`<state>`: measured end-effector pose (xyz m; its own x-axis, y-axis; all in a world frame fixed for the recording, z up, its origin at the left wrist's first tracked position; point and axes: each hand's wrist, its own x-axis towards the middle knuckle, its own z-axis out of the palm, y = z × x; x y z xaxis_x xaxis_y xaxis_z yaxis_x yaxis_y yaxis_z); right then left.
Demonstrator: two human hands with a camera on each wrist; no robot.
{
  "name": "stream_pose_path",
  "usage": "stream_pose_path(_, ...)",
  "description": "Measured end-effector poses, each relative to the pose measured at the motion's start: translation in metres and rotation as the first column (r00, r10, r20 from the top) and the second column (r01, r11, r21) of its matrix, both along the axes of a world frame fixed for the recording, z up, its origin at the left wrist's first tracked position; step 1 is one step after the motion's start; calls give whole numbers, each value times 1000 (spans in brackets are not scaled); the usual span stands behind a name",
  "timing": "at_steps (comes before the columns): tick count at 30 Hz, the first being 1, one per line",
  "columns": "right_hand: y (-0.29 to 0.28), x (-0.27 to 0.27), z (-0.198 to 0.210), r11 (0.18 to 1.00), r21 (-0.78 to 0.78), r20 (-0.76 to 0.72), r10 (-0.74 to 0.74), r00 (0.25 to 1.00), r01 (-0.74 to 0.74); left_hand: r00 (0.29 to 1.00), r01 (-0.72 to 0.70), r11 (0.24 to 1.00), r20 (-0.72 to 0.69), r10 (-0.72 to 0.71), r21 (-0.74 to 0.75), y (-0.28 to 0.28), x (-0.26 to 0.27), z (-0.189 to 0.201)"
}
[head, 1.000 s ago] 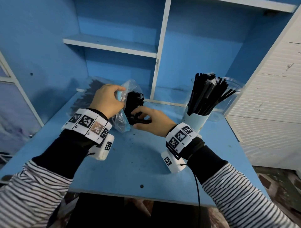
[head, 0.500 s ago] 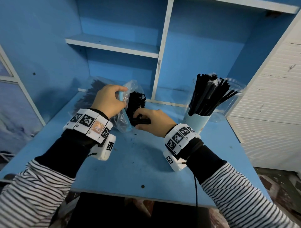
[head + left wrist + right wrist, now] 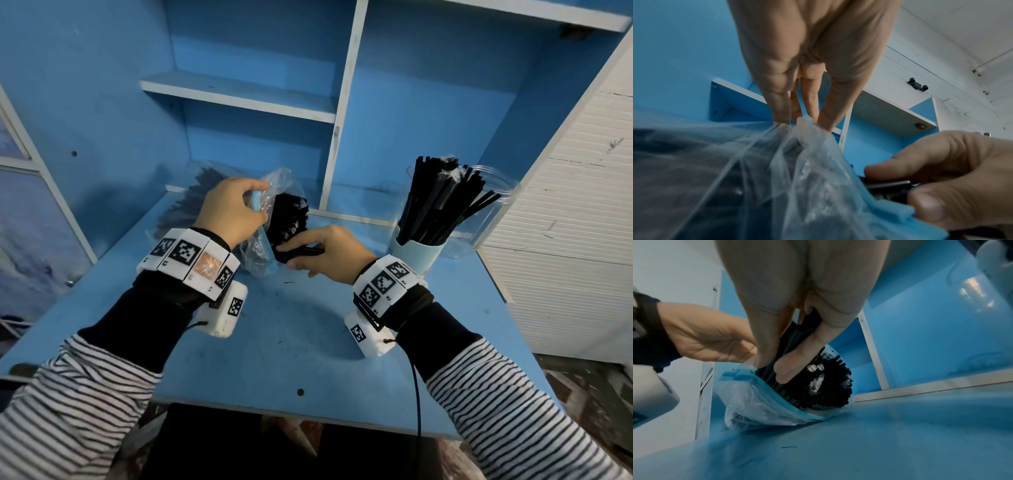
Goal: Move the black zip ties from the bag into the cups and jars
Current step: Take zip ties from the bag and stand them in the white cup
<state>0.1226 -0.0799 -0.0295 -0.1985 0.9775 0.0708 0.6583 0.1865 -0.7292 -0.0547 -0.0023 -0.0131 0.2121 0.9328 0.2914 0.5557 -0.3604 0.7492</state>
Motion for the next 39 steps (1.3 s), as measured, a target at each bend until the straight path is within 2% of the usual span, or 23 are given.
stream_pose_path(4, 0, 5, 3, 998, 5, -125, -68, 990, 69, 1000, 1, 1000, 24, -1, -4, -1, 1, 2)
stream_pose_path(9, -7, 23, 11, 996, -67, -258, -81, 963, 66, 998, 28, 999, 51, -26, -33, 0, -4, 0)
stream_pose_path(15, -24, 47, 25, 994, -85, -237, -87, 968, 69, 1000, 22, 1000, 10, -22, 12, -4, -4, -3)
stream_pose_path(19, -35, 57, 33, 991, -66, -161, -123, 979, 113, 1000, -15, 980, -21, 19, 197, -15, 2, 0)
stream_pose_path(20, -37, 58, 36, 991, -56, -131, -125, 983, 118, 1000, 8, 964, -5, -7, 266, -23, 7, 3)
stream_pose_path(22, -41, 61, 40, 991, -37, -75, -129, 989, 126, 986, 161, 931, -13, -166, 327, -39, 19, 9)
stream_pose_path(25, -48, 62, 50, 990, 3, 0, -140, 990, 140, 890, 450, 876, -165, -425, 172, -57, 39, 10)
stream_pose_path(28, -59, 63, 63, 989, 38, 71, -143, 987, 141, 794, 541, 832, -402, -457, 121, -58, 57, 3)
stream_pose_path(30, -67, 64, 72, 990, 46, 116, -137, 984, 133, 781, 522, 844, -469, -413, 126, -56, 67, 2)
stream_pose_path(33, -75, 68, 85, 989, 90, 185, -133, 974, 118, 827, 440, 893, -427, -365, 89, -54, 77, 4)
stream_pose_path(36, -84, 73, 103, 979, 183, 253, -137, 958, 92, 855, 453, 887, -329, -402, 94, -56, 84, 4)
stream_pose_path(39, -92, 78, 125, 957, 256, 172, -185, 968, 137, 890, 434, 895, -205, -407, 106, -59, 91, 7)
